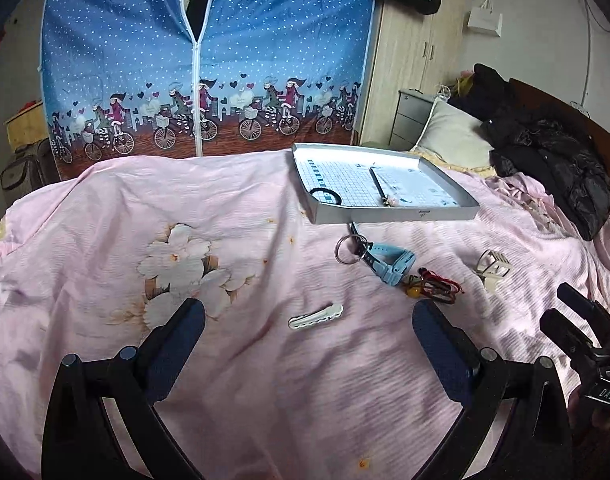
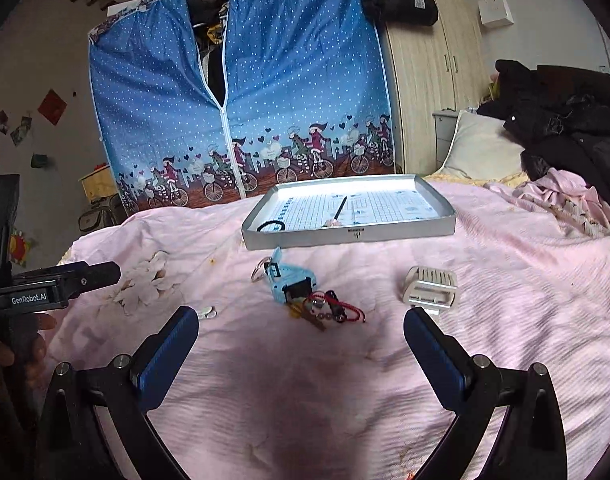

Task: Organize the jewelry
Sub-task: 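Withdraw both tools from the tray, then grasp the white hair clip with the left tool while the right tool reaches the yellow-bead cord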

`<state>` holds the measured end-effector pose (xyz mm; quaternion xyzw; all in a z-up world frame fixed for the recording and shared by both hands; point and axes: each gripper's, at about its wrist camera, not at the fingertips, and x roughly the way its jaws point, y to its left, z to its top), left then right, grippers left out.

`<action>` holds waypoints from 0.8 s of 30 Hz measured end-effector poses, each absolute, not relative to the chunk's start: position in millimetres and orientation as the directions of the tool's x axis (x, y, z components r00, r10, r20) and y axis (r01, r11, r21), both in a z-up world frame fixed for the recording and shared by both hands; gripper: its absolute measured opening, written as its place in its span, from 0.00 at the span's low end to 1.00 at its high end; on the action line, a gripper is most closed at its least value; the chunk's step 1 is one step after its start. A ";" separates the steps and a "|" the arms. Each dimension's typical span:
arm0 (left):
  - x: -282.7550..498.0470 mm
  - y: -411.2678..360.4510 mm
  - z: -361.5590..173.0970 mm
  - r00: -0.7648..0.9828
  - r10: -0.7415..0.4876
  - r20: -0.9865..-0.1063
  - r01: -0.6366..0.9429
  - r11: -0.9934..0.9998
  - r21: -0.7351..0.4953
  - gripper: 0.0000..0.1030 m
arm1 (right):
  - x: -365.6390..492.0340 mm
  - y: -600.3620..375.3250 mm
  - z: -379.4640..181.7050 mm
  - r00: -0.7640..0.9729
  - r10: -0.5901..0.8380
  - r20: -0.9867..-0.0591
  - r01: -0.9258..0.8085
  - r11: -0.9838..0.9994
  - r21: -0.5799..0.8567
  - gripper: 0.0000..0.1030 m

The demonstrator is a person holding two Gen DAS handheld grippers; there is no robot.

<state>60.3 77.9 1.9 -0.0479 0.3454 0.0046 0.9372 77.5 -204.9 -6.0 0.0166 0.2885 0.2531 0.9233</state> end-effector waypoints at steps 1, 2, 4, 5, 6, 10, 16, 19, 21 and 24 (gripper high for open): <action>63.1 76.5 -3.4 0.746 -0.018 -0.666 -0.040 0.997 -0.071 0.99 | 80.5 -204.8 -10.2 0.693 0.478 -0.539 -0.457 0.870 0.185 1.00; 66.7 75.4 -9.3 0.728 -0.018 -0.686 -0.034 0.997 -0.063 0.99 | 83.0 -204.6 -14.3 0.680 0.481 -0.553 -0.454 0.869 0.197 1.00; 75.0 75.3 -21.3 0.694 -0.043 -0.718 -0.018 0.997 -0.077 0.99 | 88.6 -207.7 -23.4 0.648 0.491 -0.582 -0.448 0.864 0.230 1.00; 79.1 74.8 -25.7 0.682 -0.057 -0.729 -0.010 0.996 -0.087 0.99 | 92.8 -209.1 -28.0 0.631 0.497 -0.596 -0.443 0.861 0.249 1.00; 83.1 75.9 -28.8 0.674 -0.069 -0.736 -0.001 0.996 -0.094 0.98 | 96.8 -210.9 -31.9 0.614 0.504 -0.607 -0.437 0.858 0.270 1.00; 101.1 73.9 -43.2 0.651 -0.074 -0.755 0.060 0.997 -0.046 0.96 | 110.0 -212.5 -45.1 0.549 0.537 -0.641 -0.426 0.839 0.338 0.95; 132.8 81.0 -73.1 0.563 -0.180 -0.807 0.136 0.983 -0.124 0.71 | 133.9 -192.6 -59.7 0.452 0.556 -0.697 -0.483 0.810 0.333 0.61; 144.3 80.6 -85.4 0.503 -0.224 -0.835 0.171 0.973 -0.158 0.54 | 144.8 -184.3 -64.2 0.443 0.544 -0.713 -0.522 0.803 0.288 0.53; 148.2 79.6 -90.7 0.465 -0.241 -0.852 0.196 0.966 -0.166 0.48 | 154.1 -182.4 -67.0 0.435 0.554 -0.710 -0.536 0.793 0.291 0.43; 151.3 77.0 -92.1 0.454 -0.232 -0.860 0.225 0.964 -0.141 0.48 | 166.4 -177.3 -70.6 0.410 0.581 -0.702 -0.565 0.767 0.305 0.42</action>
